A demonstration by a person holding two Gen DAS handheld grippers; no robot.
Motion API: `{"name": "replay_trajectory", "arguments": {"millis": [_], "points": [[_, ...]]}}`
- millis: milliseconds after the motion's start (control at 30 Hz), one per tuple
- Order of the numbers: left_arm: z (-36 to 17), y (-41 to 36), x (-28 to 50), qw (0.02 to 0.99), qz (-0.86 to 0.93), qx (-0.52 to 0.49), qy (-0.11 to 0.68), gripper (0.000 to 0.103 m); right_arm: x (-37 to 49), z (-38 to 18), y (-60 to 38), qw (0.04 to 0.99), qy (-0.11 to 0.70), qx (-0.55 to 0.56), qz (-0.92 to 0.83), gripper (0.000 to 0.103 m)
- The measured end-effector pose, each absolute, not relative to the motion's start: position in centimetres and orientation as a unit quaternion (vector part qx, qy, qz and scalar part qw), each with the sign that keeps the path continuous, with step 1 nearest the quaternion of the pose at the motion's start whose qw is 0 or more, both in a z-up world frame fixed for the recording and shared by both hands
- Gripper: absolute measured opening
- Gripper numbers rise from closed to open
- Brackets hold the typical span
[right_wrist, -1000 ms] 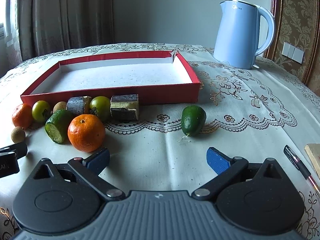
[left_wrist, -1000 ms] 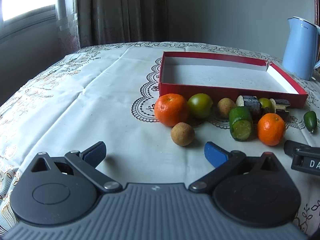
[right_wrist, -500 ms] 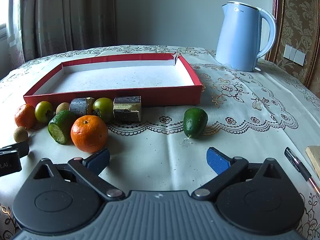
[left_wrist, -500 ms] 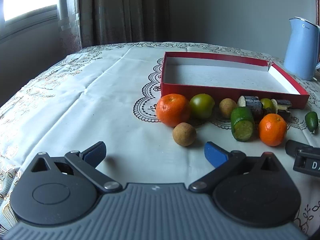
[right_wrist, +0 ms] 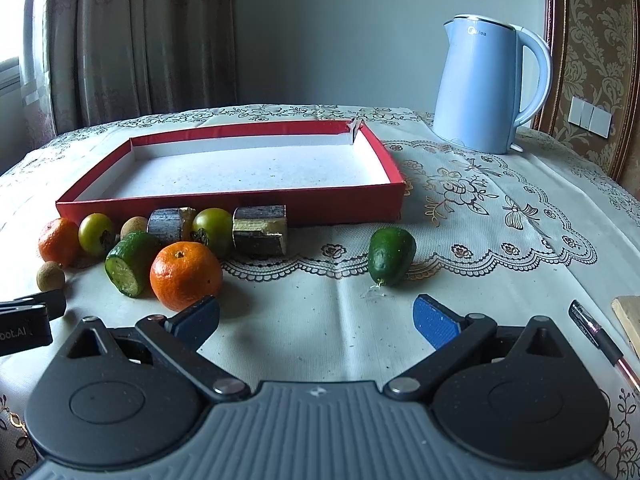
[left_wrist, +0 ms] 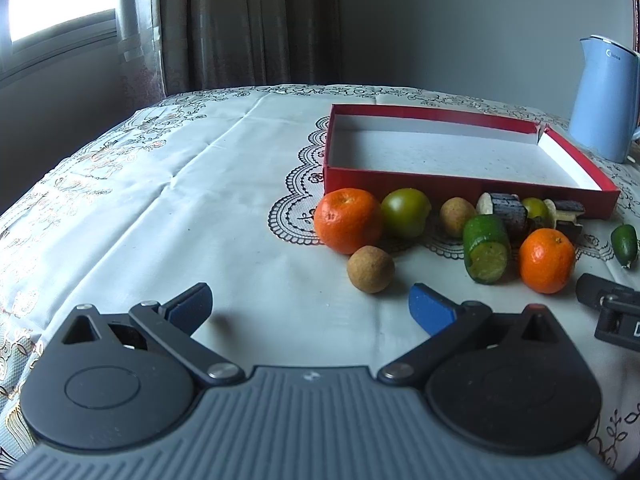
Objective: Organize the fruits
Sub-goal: 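Move the right gripper toward the tangerine beside the cucumber slice, then close the right gripper on the tangerine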
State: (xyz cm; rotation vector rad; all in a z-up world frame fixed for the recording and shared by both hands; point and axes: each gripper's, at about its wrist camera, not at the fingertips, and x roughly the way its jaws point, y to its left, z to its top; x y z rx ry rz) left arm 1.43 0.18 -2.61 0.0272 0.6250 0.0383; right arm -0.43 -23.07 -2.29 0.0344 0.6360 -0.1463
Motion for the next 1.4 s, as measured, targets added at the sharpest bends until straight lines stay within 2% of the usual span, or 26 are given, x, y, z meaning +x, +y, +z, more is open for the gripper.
{"name": "replay_trajectory", "arguments": {"millis": [933, 1233, 1267, 1300, 1333, 1367, 1400], "points": [[-1.9, -0.6, 0.1, 0.963, -0.001, 0.034, 0.267, 0.103, -1.1, -1.8, -23.4, 0.955, 0.289, 0.027, -0.066, 0.103], [-1.9, 0.9, 0.2, 0.962, 0.029, -0.005, 0.270, 0.103, -2.6, -0.9, -23.2, 0.970, 0.241, 0.023, -0.030, 0.102], [-1.9, 1.1, 0.2, 0.962, 0.031, -0.009, 0.270, 0.103, -2.6, -0.8, -23.1, 0.971, 0.236, 0.020, -0.026, 0.099], [-1.9, 1.2, 0.2, 0.962, 0.033, -0.013, 0.269, 0.103, -2.6, -0.7, -22.9, 0.971, 0.237, 0.015, -0.025, 0.084], [-1.9, 1.4, 0.1, 0.962, 0.034, -0.017, 0.269, 0.103, -2.3, -0.6, -22.7, 0.970, 0.243, 0.009, -0.025, 0.051], [-1.9, 1.5, 0.1, 0.963, 0.034, -0.021, 0.268, 0.103, -2.1, -0.5, -22.7, 0.968, 0.250, 0.008, -0.028, 0.038], [-1.8, 1.6, 0.0, 0.963, 0.036, -0.025, 0.267, 0.103, -1.9, -0.5, -22.7, 0.967, 0.255, 0.008, -0.027, 0.032]]}}
